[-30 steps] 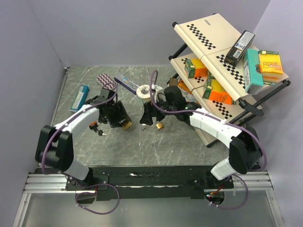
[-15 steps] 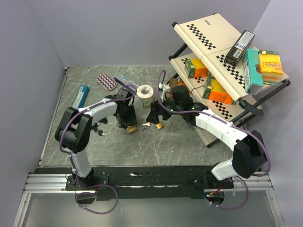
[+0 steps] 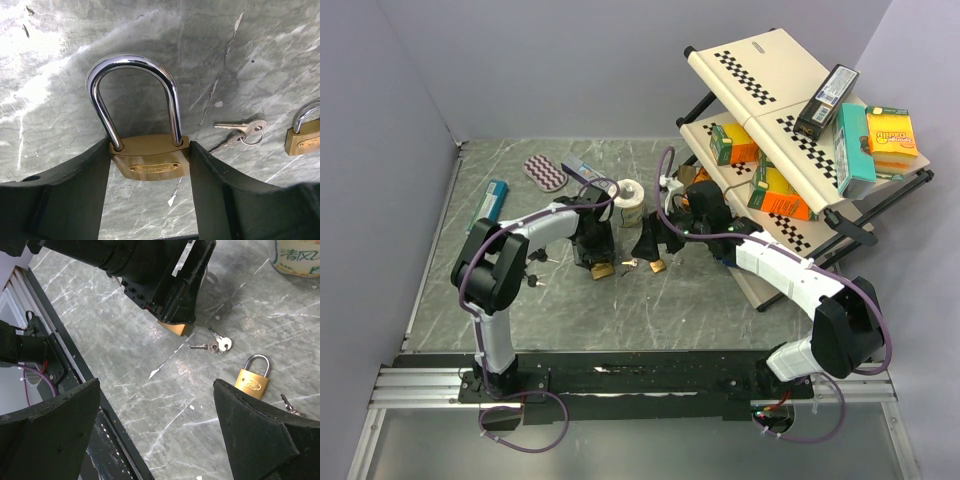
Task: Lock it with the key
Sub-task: Place the lock at the center of the board.
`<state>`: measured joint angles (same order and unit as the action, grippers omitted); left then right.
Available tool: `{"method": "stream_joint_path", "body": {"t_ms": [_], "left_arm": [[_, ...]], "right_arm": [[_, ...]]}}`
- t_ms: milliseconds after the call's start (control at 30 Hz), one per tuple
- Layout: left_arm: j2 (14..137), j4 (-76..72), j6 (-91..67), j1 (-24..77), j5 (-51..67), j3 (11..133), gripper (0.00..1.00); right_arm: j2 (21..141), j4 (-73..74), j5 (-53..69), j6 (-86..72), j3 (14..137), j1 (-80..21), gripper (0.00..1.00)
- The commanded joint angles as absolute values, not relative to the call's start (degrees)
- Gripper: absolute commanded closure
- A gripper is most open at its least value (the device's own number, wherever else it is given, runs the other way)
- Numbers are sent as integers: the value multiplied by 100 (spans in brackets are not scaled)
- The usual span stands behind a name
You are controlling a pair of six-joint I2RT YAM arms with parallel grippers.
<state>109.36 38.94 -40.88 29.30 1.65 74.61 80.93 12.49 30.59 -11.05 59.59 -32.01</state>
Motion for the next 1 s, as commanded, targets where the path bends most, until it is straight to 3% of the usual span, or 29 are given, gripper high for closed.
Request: {"method": "stream_joint_path", "body": {"t_ms": [0,233,667,967], "left_arm": [[11092,3885,-3999,2988,141,7541,75],[10925,3815,-3981,2997,132,7208,56],[10434,3744,-3885,2988,27,7216,1],[8905,3656,-2930,2313,209,7163,4]], "right_arm": [[7945,1081,3155,-1081,6029,-3111,0],[7972,1037,3182,-1099,6064,-3103,0],[7937,1169,3243,-1072,6293,-3102,0],[7743,1353,3506,-818,6671,-3111,0]]}}
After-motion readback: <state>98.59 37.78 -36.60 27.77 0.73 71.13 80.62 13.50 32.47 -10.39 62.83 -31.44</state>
